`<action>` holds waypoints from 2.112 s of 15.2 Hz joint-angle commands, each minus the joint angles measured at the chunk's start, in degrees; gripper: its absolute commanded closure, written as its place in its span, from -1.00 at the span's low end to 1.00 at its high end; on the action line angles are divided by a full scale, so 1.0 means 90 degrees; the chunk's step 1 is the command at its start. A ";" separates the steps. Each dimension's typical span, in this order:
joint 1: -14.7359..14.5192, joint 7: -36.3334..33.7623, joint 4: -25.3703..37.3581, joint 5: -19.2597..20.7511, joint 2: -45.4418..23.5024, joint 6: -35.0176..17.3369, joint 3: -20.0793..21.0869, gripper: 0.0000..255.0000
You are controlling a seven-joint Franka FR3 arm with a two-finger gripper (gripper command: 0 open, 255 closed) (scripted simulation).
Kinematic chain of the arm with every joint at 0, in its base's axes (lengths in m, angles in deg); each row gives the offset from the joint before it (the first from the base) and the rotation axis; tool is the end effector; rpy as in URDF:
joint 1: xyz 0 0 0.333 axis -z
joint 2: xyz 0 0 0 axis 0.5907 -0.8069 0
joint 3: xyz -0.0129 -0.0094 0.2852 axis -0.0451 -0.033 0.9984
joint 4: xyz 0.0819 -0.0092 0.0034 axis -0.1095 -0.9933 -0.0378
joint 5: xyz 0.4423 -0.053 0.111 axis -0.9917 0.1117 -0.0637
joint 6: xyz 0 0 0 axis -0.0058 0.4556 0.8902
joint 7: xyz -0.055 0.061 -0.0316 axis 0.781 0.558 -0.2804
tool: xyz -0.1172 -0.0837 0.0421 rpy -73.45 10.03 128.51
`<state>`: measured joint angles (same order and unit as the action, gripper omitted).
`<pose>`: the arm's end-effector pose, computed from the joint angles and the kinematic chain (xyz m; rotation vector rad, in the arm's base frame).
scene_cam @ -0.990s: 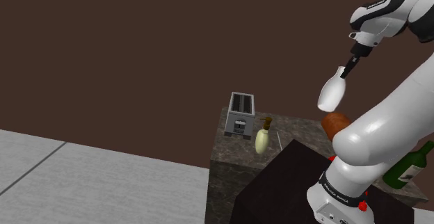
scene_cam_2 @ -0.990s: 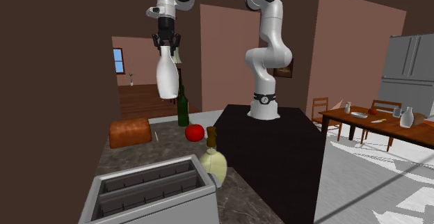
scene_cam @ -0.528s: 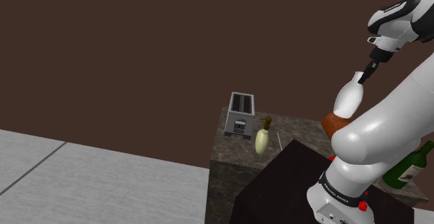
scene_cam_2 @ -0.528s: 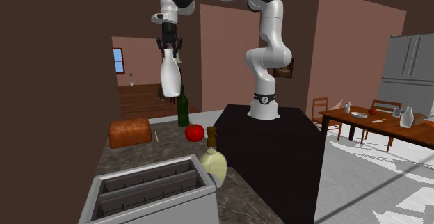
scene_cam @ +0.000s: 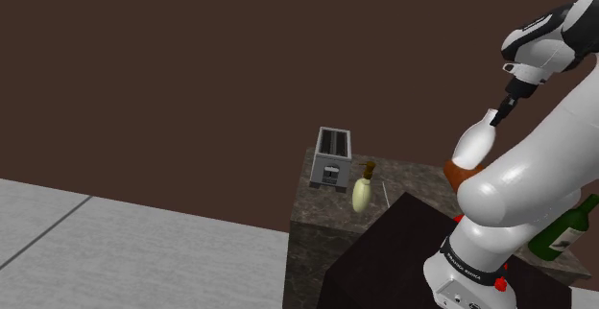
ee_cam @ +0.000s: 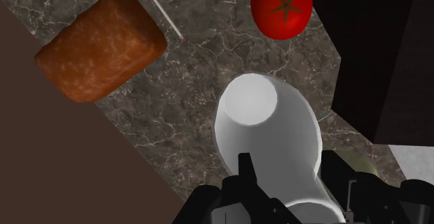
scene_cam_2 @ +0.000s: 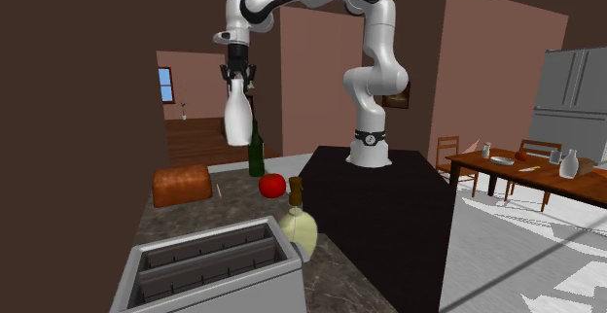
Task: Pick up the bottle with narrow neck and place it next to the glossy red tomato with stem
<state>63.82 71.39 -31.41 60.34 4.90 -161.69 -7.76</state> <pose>0.1245 -0.5772 0.3604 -3.1256 -0.1355 -0.1858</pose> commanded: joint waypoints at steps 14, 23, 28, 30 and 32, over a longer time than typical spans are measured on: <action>-0.0050 0.0674 -0.0755 -0.0775 -0.0798 -0.1225 -0.0224 1.00; 0.0028 0.1338 -0.1038 -0.1624 -0.1518 -0.1865 -0.0179 1.00; 0.0164 0.1763 -0.1134 -0.2187 -0.1959 -0.2171 -0.0024 1.00; 0.0237 0.1936 -0.1159 -0.2418 -0.2137 -0.2285 0.0063 1.00; 0.0319 0.2107 -0.1178 -0.2649 -0.2314 -0.2394 0.0164 1.00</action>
<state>66.24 89.40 -41.99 37.77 -14.97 -182.70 -6.79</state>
